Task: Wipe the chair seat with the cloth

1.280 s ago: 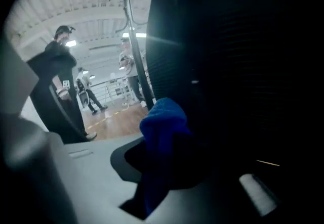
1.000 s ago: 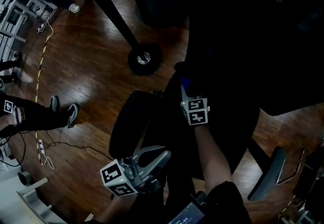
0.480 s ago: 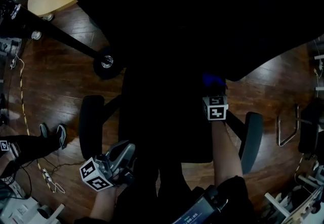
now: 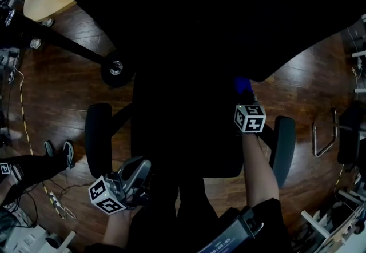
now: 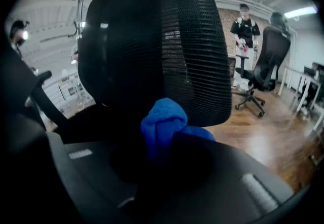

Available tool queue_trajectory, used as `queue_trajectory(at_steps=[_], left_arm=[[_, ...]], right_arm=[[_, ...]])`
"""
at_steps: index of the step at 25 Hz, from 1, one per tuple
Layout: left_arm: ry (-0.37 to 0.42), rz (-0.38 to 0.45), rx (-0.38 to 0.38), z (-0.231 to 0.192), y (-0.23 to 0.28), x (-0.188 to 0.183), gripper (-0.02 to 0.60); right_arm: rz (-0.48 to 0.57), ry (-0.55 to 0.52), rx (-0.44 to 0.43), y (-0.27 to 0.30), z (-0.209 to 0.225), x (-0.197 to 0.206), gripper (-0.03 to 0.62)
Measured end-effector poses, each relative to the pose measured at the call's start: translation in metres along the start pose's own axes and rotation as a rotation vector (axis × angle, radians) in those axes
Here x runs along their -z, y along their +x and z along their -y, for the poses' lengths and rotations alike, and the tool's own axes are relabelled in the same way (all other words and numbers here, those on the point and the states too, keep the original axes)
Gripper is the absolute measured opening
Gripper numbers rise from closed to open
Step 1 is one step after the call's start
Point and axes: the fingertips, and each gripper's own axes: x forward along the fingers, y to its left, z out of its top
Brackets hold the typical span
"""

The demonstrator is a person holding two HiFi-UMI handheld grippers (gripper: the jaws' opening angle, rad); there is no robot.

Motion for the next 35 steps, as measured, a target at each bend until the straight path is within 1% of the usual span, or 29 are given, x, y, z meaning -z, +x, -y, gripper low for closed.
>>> queue_trajectory(at_steps=[1, 3, 6, 11, 14, 17, 19, 21, 23, 29, 33, 35], left_arm=[[-0.001, 0.008, 0.006, 0.002, -0.002, -0.001, 0.002], [-0.001, 0.031, 0.009, 0.004, -0.007, -0.005, 0.002], [-0.004, 0.082, -0.002, 0.008, -0.012, -0.011, 0.002], [0.003, 0.158, -0.014, 0.024, -0.022, -0.024, 0.002], [0.011, 0.206, -0.042, 0.021, -0.041, -0.034, 0.002], [0.008, 0.238, -0.059, 0.021, -0.057, -0.04, 0.002], [0.013, 0.237, -0.062, 0.021, -0.064, -0.041, 0.002], [0.017, 0.231, -0.069, 0.017, -0.067, -0.04, 0.002], [0.014, 0.226, -0.067, 0.012, -0.067, -0.039, 0.002], [0.021, 0.158, -0.027, 0.012, -0.047, -0.028, 0.002], [0.018, 0.123, 0.01, 0.017, -0.023, -0.025, 0.002], [0.023, 0.095, 0.03, 0.022, -0.013, -0.022, 0.002]], right_arm=[[0.019, 0.041, -0.051, 0.002, -0.017, -0.005, 0.06], [0.044, 0.057, -0.164, 0.014, -0.065, -0.016, 0.06], [0.05, 0.011, -0.305, 0.039, -0.148, -0.027, 0.06], [0.026, -0.082, -0.473, 0.069, -0.272, -0.024, 0.06], [0.01, -0.19, -0.53, 0.08, -0.332, -0.017, 0.06], [-0.042, -0.343, -0.521, 0.087, -0.36, 0.0, 0.06], [-0.053, -0.375, -0.507, 0.091, -0.36, 0.005, 0.06], [-0.058, -0.357, -0.474, 0.094, -0.349, 0.007, 0.06], [-0.067, -0.334, -0.417, 0.093, -0.325, 0.013, 0.06], [-0.092, -0.282, -0.215, 0.067, -0.214, 0.033, 0.06], [-0.129, -0.258, -0.09, 0.029, -0.132, 0.046, 0.06], [-0.139, -0.241, -0.014, 0.006, -0.089, 0.051, 0.059]])
